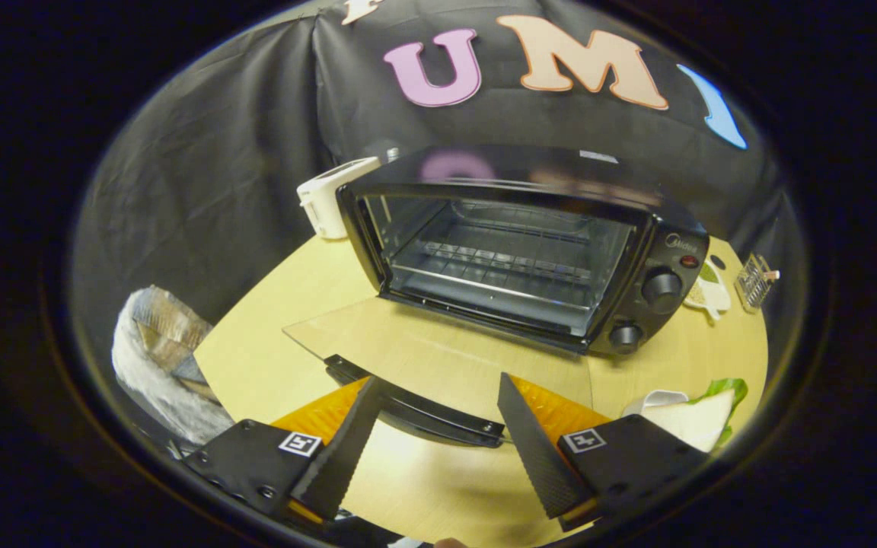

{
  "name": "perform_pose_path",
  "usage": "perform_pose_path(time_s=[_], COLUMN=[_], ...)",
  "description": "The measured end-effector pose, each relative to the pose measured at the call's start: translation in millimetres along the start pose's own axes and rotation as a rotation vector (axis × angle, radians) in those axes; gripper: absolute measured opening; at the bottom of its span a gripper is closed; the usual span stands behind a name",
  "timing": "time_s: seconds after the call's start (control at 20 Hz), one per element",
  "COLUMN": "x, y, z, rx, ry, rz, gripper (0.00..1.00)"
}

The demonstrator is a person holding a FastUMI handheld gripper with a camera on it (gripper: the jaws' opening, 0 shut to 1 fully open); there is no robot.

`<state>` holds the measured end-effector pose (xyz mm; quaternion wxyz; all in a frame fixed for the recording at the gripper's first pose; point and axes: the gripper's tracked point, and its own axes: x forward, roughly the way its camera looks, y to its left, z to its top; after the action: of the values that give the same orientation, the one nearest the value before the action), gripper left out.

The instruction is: Open the toaster oven, put the food inside, and close the toaster oven door.

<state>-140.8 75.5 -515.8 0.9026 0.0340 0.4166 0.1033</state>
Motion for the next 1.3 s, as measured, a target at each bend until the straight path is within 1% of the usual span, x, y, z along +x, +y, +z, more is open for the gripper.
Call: perform_pose_path(time_s=[0.25,0.55,0.75,0.9,1.0,1.15,1.3], x=[9,20,18,7,-4,-24,-46], y=[3,0,1,0,-7,-27,-56], z=[-27,-53,-50,-39,-21,11,43], rx=[-0.036,0.015,0.027,0.074,0.074,0.067,0.080], ry=[0.043,0.106,0.096,0.066,0.018,-0.069,-0.154], rz=[-0.004,0.000,0.013,0.041,0.036,0.011,-0.041], gripper=[0.99,0.98,0.98,0.98,0.98,0.98,0.98])
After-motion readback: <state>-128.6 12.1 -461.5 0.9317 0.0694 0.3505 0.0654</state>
